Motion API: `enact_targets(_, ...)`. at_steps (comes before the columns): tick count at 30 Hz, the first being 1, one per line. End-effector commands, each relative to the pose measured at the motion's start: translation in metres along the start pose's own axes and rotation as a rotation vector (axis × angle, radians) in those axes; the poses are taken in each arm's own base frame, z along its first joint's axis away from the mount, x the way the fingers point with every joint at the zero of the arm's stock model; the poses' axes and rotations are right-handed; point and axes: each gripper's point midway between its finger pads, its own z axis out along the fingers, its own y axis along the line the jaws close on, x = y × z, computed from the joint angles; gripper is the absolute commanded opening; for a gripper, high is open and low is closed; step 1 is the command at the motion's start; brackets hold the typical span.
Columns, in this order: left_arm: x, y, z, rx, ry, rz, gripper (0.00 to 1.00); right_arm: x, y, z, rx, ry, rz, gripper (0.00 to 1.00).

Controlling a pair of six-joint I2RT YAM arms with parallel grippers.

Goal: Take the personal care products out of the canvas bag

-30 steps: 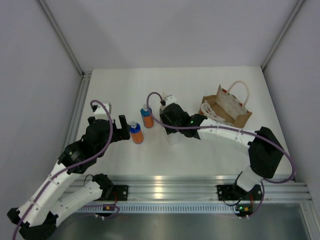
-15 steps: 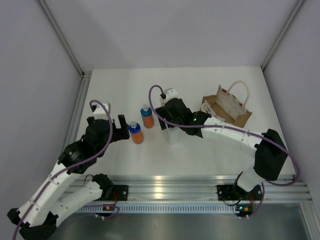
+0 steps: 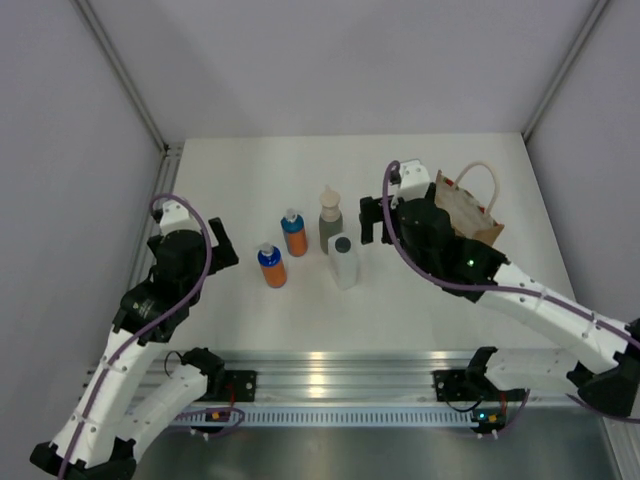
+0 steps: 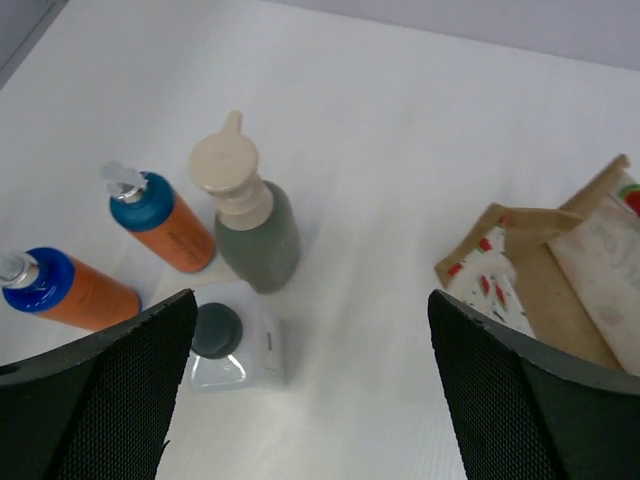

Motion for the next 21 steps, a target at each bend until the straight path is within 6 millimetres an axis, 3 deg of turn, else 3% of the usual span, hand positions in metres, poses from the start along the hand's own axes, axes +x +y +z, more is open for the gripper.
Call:
enact_targets(1, -0.015, 0.002, -0.001, -0.016, -0.058, -0.044, 0.98, -0.002, -0.039, -0.029, 0.131, -0.047, -0.018, 0.99)
enact_targets(8, -0.025, 0.024, -0.012, -0.094, -0.136, -0.073, 0.98, 0.024, -0.115, -0.081, 0.355, -0.088, -0.002, 0.99)
enact_targets(13, -0.028, 0.034, -0.020, -0.110, -0.176, -0.077, 0.98, 0.044, -0.139, -0.106, 0.387, -0.079, 0.024, 0.99)
enact_targets(21, -0.029, 0.035, -0.036, -0.037, -0.210, -0.046, 0.98, 0.051, -0.170, -0.137, 0.451, -0.090, 0.040, 0.99)
